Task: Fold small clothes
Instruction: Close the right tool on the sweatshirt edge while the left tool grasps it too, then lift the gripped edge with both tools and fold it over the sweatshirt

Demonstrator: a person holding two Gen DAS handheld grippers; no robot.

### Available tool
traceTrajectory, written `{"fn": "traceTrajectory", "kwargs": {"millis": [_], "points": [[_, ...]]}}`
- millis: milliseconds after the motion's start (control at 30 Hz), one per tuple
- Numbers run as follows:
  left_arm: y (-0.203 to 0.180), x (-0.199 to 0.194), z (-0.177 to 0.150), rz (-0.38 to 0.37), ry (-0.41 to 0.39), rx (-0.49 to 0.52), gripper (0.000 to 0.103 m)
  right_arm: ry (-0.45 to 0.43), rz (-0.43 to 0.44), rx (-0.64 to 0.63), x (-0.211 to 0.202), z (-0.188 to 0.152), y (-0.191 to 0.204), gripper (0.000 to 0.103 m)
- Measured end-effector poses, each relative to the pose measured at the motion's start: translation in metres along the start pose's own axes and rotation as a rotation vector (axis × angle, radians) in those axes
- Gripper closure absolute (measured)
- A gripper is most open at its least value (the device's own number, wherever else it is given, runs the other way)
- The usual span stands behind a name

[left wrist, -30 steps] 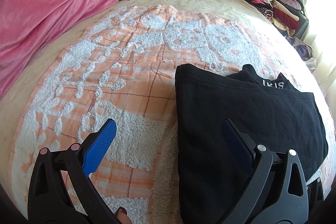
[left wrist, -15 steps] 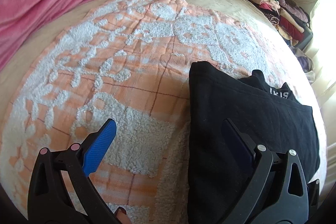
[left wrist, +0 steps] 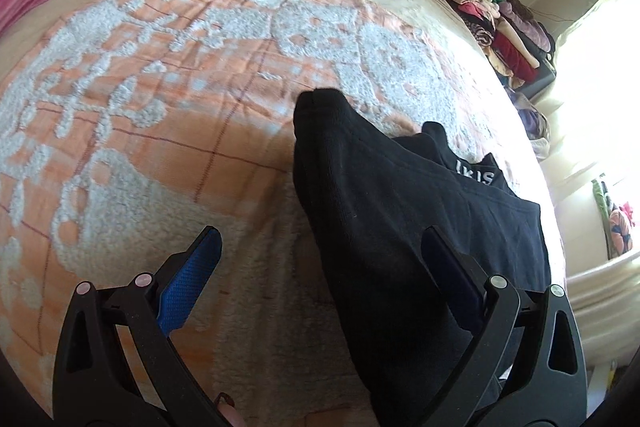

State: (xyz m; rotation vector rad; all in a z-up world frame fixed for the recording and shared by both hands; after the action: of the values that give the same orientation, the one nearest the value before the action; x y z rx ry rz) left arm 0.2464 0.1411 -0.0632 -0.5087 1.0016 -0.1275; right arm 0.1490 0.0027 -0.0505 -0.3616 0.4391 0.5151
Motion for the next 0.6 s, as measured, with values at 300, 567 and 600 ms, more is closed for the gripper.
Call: {"fn": "traceTrajectory", "kwargs": {"millis": [300,567,600], "points": [[-0.056,-0.012,0.0,-0.132,-0.027,0.002,0.065,-0.073,-0.056,0.082,-0.031,-0.001,-0.022,0.095],[-0.136,-0.024,-0.008,-0.042,-0.107,0.179,0.08,-0.093,-0.119,0.208,-0.062,-0.011,-0.065,0.096],[-0.146,-0.024,-0.01,-0.038,-0.109,0.195,0.081,-0.094,-0.122,0.227,-0.066,-0.013,-0.071,0.096]]}}
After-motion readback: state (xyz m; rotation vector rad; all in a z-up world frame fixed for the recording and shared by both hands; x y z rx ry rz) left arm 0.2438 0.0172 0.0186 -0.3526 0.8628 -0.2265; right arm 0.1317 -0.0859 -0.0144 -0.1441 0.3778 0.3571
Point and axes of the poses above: each gripper's, at about its wrist camera, not at the fingertips, and x roughly the way its jaws point, y to its left, z to its top, the point moved 3 cm from there along x, roughly the way its jaws point, and after that the axes turned 2 degrees about -z, right-handed, at the moved point
